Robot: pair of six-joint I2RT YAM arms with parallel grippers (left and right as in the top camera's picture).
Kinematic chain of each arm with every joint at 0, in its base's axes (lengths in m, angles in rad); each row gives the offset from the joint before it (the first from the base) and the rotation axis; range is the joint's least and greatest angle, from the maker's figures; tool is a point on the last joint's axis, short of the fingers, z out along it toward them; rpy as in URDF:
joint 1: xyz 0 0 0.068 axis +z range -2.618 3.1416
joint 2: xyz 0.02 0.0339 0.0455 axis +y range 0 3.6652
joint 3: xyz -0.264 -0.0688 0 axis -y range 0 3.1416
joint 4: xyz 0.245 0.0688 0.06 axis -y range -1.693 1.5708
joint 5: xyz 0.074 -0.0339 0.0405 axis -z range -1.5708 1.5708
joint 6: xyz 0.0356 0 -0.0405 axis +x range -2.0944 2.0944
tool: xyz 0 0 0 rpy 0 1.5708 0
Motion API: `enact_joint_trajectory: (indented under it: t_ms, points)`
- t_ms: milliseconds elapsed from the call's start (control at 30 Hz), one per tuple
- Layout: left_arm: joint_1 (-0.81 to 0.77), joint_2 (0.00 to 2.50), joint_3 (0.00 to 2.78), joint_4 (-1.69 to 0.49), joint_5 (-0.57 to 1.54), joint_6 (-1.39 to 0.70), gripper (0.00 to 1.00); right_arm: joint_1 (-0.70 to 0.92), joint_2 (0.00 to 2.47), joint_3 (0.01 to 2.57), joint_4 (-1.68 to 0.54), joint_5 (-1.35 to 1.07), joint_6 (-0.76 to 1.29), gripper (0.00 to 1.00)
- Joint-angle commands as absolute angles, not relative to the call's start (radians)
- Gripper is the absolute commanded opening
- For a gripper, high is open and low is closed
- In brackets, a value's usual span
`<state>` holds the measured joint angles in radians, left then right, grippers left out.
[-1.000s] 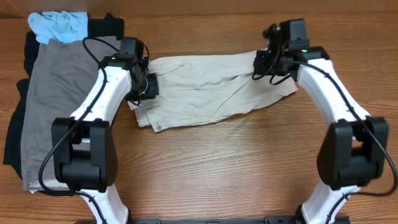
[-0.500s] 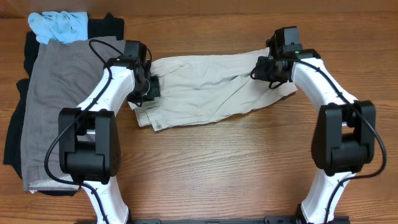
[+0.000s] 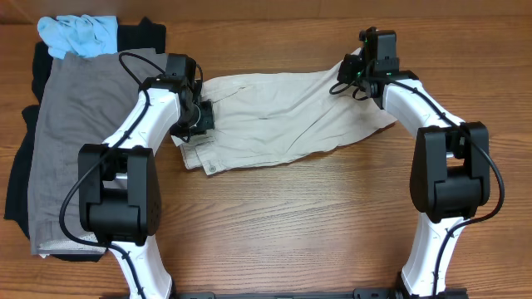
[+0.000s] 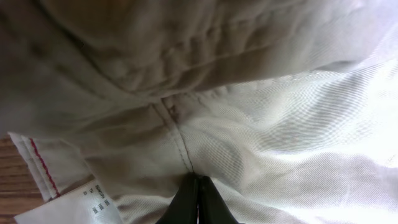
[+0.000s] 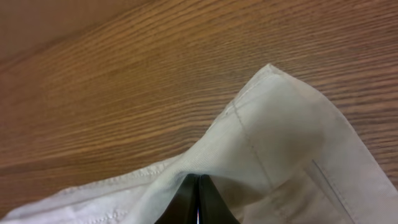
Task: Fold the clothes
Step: 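Lower the folded edge onto the far side and release both grippers, then reposition both grippers to the folded shorts' left and right ends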
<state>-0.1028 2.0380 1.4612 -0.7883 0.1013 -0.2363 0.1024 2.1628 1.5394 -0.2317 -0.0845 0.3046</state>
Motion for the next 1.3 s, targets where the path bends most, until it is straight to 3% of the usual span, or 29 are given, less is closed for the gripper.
enact_joint_trajectory:
  t_ms: [0, 100, 167, 300, 367, 400, 500, 600, 733, 1067, 1267]
  points:
    - [-0.101, 2.054, 1.480, -0.784, 0.093, -0.243, 0.04, 0.082, 2.157, 1.560, -0.235, -0.068, 0.369, 0.05]
    - [-0.101, 2.054, 1.480, -0.786, 0.093, -0.242, 0.04, 0.058, 2.138, 1.565, -0.330, -0.092, 0.368, 0.05]
    - [-0.101, 2.053, 1.480, -0.796, 0.093, -0.243, 0.04, 0.035, 2.102, 1.574, -0.424, -0.142, 0.368, 0.10]
    - [-0.099, 2.053, 1.480, -0.824, 0.089, -0.243, 0.04, -0.017, 1.986, 1.579, -0.569, -0.185, 0.367, 0.39]
    - [-0.099, 2.053, 1.480, -0.839, 0.082, -0.243, 0.04, -0.044, 1.921, 1.579, -0.631, -0.185, 0.367, 0.68]
    - [-0.099, 2.053, 1.480, -0.847, 0.078, -0.243, 0.04, -0.058, 1.894, 1.579, -0.665, -0.184, 0.366, 0.76]
    - [-0.099, 2.053, 1.480, -0.865, 0.077, -0.243, 0.04, -0.094, 1.859, 1.579, -0.766, -0.184, 0.345, 0.84]
    - [-0.099, 2.053, 1.491, -0.896, 0.091, -0.238, 0.05, -0.107, 1.868, 1.562, -0.852, -0.181, 0.332, 0.87]
    - [-0.106, 2.053, 1.575, -0.991, 0.150, -0.179, 0.26, -0.099, 1.892, 1.535, -0.916, -0.182, 0.311, 0.89]
    - [-0.120, 2.053, 1.978, -1.288, 0.199, -0.094, 0.61, -0.048, 1.974, 1.517, -0.895, -0.127, 0.337, 0.76]
    - [-0.130, 2.053, 2.152, -1.390, 0.133, -0.089, 0.64, 0.007, 2.024, 1.516, -0.868, -0.003, 0.372, 0.75]
